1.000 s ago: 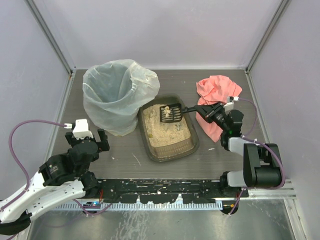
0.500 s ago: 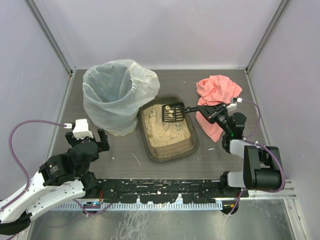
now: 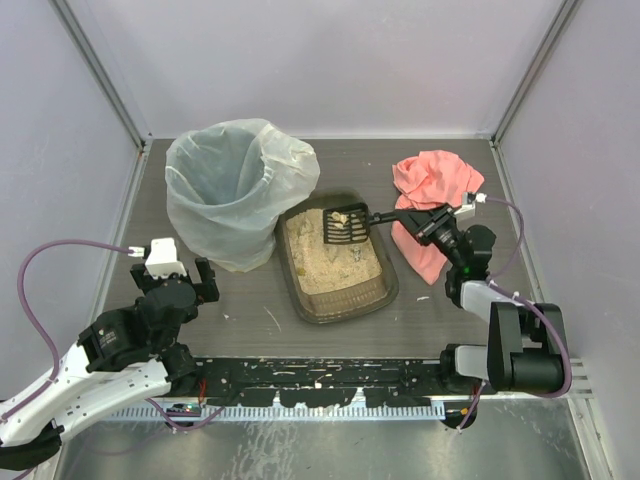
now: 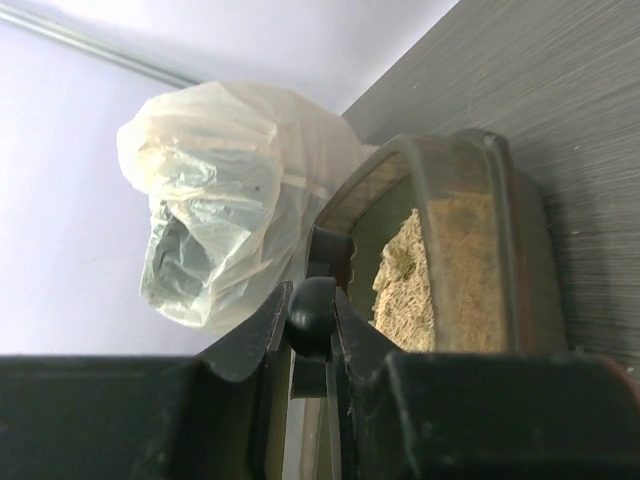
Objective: Clean the litter box
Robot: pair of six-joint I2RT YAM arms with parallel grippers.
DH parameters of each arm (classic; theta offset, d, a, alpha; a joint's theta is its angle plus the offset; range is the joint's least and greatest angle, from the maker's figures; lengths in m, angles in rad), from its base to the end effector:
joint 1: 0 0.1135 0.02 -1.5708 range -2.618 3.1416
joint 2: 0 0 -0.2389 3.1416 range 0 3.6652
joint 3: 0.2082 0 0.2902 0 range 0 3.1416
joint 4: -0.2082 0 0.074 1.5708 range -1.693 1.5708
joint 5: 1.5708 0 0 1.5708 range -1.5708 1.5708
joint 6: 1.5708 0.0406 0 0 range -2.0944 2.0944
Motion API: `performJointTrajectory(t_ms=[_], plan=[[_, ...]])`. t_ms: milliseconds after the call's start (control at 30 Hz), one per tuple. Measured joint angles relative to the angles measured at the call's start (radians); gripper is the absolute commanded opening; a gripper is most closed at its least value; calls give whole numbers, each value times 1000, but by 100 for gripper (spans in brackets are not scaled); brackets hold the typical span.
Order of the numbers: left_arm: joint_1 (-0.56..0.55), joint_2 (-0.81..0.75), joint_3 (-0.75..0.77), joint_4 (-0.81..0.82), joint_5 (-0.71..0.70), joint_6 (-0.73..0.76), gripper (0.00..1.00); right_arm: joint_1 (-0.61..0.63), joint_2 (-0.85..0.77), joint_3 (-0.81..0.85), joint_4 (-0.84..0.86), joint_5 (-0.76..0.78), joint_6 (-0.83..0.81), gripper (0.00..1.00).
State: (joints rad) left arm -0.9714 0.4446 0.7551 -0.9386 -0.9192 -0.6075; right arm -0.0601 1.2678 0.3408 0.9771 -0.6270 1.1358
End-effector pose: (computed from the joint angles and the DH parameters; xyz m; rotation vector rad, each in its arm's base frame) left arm 0.1035 -0.0942 0.3022 -0.1260 1.9311 -0.0249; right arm 0.2748 0.0073 0.1558 0.4492 1.6266 1.3050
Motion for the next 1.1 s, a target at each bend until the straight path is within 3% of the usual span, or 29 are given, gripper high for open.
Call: performJointTrajectory(t_ms=[1100], plan=[[0, 7, 0, 6, 9, 18, 98, 43, -61, 37, -114, -26, -9, 1]])
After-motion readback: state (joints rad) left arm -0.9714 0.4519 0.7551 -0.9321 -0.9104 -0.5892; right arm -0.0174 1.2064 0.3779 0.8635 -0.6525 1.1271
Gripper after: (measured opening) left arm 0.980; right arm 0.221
